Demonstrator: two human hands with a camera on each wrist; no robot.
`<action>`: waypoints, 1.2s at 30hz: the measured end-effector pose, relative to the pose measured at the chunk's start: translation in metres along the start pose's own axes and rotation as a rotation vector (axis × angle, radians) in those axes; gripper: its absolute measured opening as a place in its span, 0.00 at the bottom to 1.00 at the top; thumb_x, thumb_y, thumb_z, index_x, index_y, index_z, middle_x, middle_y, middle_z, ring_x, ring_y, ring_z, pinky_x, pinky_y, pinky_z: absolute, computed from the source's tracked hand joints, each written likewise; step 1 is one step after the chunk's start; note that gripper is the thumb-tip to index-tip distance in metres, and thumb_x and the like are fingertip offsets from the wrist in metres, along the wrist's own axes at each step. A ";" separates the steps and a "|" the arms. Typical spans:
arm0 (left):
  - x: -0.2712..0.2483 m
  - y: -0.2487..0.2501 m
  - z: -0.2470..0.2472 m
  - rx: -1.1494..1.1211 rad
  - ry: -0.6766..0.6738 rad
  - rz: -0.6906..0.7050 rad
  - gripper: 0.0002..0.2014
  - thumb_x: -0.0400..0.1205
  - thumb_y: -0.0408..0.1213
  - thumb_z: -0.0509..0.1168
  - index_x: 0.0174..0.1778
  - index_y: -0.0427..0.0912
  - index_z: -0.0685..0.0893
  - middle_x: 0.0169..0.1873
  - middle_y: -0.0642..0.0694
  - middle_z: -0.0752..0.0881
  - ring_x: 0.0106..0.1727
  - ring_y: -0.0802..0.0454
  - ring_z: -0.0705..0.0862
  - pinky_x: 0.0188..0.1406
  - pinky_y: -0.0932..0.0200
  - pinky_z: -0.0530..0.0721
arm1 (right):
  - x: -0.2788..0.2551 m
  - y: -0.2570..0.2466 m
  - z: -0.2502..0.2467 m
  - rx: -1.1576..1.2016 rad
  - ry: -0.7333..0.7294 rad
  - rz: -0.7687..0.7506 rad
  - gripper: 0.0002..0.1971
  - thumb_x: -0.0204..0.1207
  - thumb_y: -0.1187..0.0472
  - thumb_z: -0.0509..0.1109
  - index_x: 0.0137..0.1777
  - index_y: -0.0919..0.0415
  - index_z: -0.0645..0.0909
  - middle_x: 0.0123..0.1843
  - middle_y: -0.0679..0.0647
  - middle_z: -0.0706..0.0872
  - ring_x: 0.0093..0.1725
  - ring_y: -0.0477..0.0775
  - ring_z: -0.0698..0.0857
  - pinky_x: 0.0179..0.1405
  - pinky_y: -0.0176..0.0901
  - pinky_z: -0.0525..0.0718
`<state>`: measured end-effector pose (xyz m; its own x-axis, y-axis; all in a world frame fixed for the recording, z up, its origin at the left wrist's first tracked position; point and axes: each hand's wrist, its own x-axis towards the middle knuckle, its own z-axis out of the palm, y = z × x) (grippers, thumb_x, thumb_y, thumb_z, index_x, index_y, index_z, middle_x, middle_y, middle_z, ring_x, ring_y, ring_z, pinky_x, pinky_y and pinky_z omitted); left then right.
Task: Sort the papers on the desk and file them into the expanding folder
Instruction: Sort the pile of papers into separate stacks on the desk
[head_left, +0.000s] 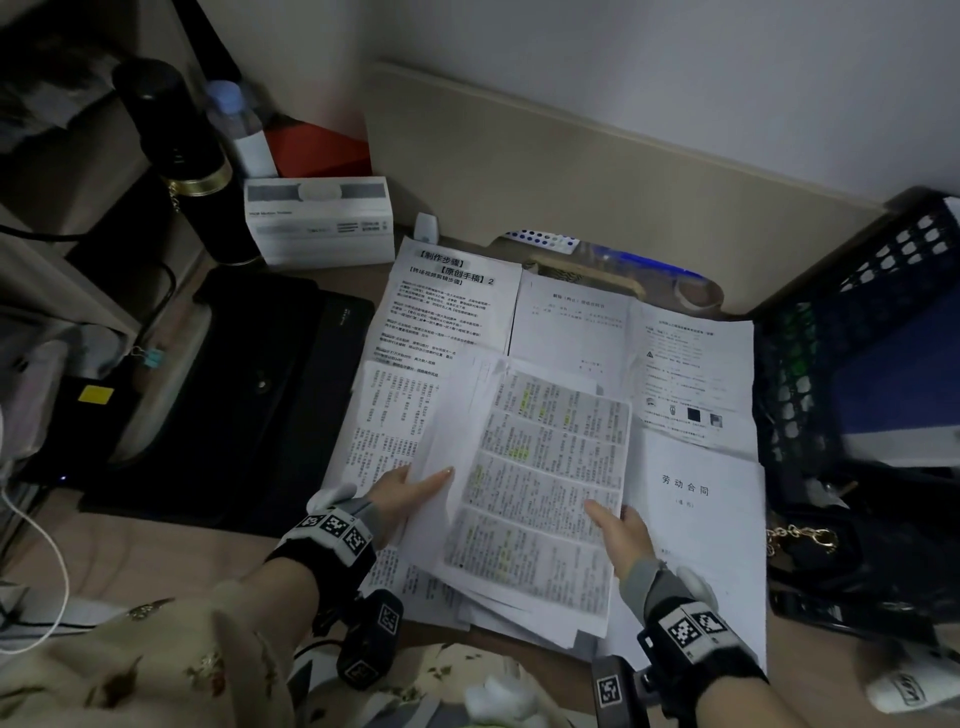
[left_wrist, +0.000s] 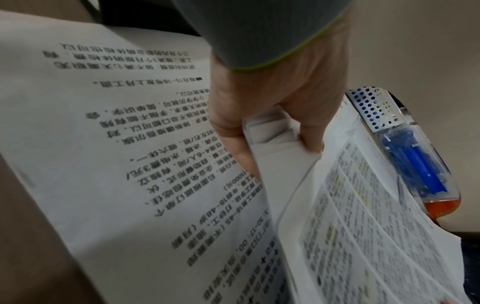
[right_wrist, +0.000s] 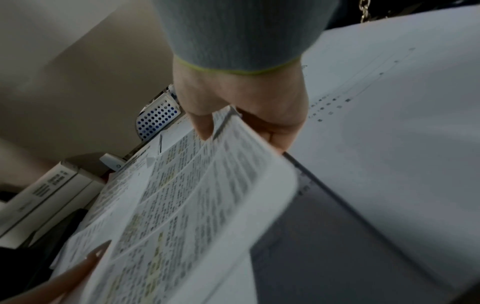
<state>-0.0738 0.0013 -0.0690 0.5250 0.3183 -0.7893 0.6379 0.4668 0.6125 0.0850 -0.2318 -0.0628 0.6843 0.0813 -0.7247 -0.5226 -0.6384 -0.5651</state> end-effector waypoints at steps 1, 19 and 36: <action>0.000 0.000 0.000 0.010 -0.003 -0.002 0.24 0.77 0.49 0.73 0.64 0.40 0.82 0.50 0.42 0.89 0.50 0.42 0.88 0.44 0.47 0.88 | 0.002 0.000 0.002 0.040 -0.025 -0.006 0.32 0.77 0.52 0.70 0.77 0.60 0.65 0.73 0.53 0.73 0.74 0.61 0.71 0.74 0.58 0.69; 0.001 0.007 0.002 -0.005 0.011 -0.043 0.28 0.79 0.55 0.68 0.67 0.36 0.79 0.53 0.36 0.89 0.51 0.37 0.89 0.50 0.42 0.89 | 0.010 0.007 -0.028 0.123 0.064 -0.047 0.19 0.75 0.63 0.73 0.63 0.68 0.77 0.62 0.62 0.83 0.60 0.63 0.82 0.65 0.56 0.78; 0.005 0.026 -0.015 -0.294 0.175 0.177 0.24 0.69 0.42 0.81 0.58 0.39 0.85 0.51 0.42 0.91 0.55 0.42 0.88 0.63 0.43 0.83 | 0.024 0.014 -0.059 0.394 0.290 0.020 0.26 0.77 0.67 0.69 0.74 0.71 0.71 0.70 0.64 0.78 0.65 0.64 0.79 0.65 0.51 0.75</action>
<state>-0.0631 0.0279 -0.0575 0.4923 0.5393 -0.6832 0.3437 0.6007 0.7218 0.1243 -0.2834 -0.0650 0.7564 -0.1802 -0.6288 -0.6514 -0.2945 -0.6993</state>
